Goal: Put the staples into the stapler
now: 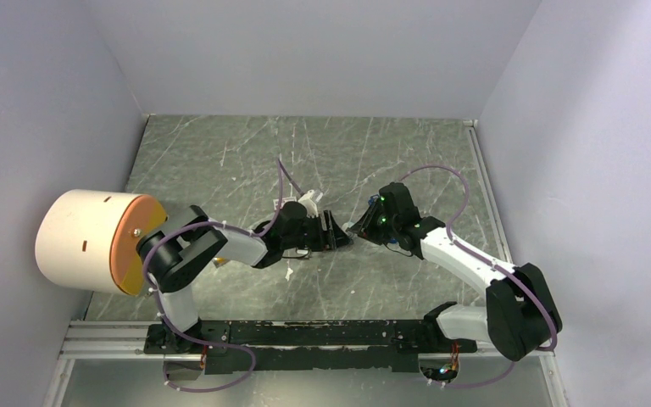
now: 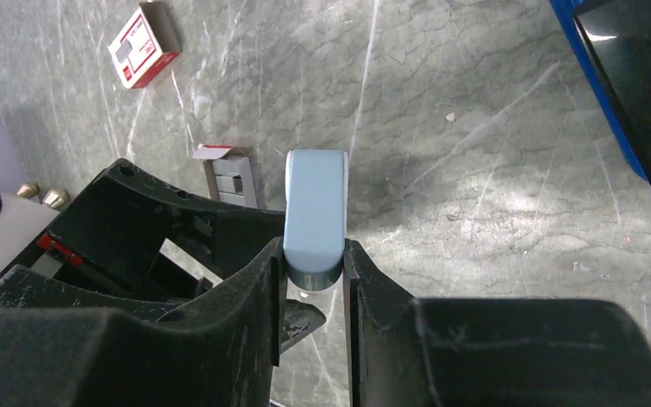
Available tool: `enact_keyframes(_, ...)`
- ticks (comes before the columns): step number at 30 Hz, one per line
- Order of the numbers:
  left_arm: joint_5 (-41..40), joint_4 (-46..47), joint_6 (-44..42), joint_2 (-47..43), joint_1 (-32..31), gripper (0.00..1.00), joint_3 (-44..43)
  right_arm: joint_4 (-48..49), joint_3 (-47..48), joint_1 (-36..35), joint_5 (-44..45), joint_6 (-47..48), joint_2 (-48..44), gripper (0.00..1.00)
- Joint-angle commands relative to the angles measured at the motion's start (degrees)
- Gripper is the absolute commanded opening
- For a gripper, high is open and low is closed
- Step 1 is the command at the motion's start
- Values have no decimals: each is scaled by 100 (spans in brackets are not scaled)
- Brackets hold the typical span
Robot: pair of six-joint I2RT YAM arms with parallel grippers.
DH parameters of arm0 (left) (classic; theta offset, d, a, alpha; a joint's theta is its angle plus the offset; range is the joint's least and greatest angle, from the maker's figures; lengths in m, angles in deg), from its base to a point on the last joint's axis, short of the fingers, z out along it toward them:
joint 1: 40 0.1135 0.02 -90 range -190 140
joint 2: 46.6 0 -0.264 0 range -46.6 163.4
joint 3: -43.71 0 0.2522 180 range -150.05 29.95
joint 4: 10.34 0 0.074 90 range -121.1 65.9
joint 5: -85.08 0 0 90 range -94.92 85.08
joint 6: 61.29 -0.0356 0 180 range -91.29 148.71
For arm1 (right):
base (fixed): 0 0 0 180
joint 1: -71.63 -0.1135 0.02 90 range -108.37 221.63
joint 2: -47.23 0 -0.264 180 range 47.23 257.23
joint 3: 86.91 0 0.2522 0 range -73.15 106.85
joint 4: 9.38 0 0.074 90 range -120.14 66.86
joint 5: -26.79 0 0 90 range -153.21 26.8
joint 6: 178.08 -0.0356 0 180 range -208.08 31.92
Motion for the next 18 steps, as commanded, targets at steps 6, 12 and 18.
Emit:
enact_keyframes(6, -333, 156, 49, -28, -35, 44, -15, 100, -65, 24, -52, -31, -220, 24)
enact_keyframes(12, -373, -6, -22, 75, -38, 19, -85, -174, 89, 29, -3, 76, -189, 23)
enact_keyframes(18, -260, 69, -227, 126, -43, 5, 35, -729, 518, 57, 415, 427, -36, 22)
